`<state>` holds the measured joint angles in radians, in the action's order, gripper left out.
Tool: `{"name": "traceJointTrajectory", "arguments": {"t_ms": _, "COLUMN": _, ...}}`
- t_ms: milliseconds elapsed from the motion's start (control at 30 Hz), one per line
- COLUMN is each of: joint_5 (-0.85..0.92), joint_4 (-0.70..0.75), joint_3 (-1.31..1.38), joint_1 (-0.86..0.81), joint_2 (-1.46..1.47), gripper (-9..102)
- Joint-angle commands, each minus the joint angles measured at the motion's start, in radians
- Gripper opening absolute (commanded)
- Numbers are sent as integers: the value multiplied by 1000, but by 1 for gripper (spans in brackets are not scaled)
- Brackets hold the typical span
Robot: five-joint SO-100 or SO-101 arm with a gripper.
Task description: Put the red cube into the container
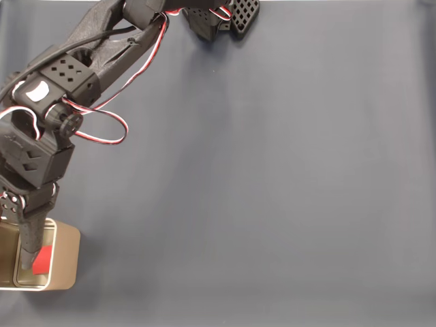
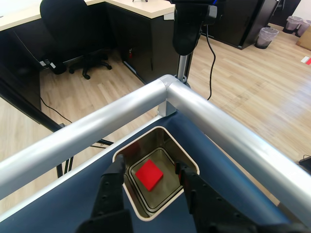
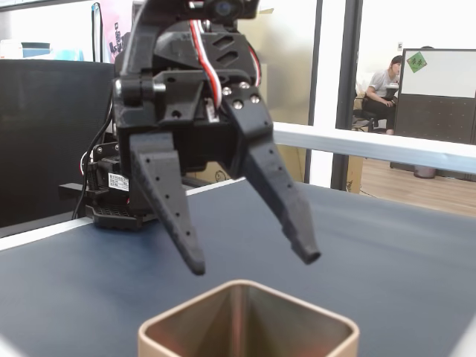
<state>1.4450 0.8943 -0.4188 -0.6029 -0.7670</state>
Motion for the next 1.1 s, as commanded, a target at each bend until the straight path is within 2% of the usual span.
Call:
{"name": "traceJointTrajectory", "arguments": {"t_ms": 0, "joint_5": -2, "joint_4": -18, "joint_3": 57, "joint_1": 0, "joint_2": -17, "gripper": 24}}
{"name": "traceJointTrajectory", "arguments": {"t_ms": 133, "joint_5": -9, "joint_4": -31, "joint_3": 58, "joint_1": -2, "joint_2": -23, "gripper": 22}}
{"name": "traceJointTrajectory", "arguments": {"t_ms": 367, "joint_5": -54, "joint_4": -41, "joint_3": 29, "joint_1": 9, "joint_2": -91, "gripper": 0}}
{"name": "traceJointTrajectory", "arguments": {"t_ms": 467, "joint_5": -71, "joint_4": -29, "joint_3": -58, "joint_1": 32, "joint_2": -179, "gripper": 0}}
{"name": "traceJointTrajectory", "arguments": {"t_ms": 833, "joint_5": -48, "joint_4": -48, "joint_3": -713, "joint_1": 236, "joint_2": -696, "gripper": 0}}
{"name": "traceJointTrajectory", "arguments": {"t_ms": 1067, "joint_5": -43, "joint_4": -149, "joint_3": -1252, "joint_1": 426, "joint_2": -1068, "gripper": 0}}
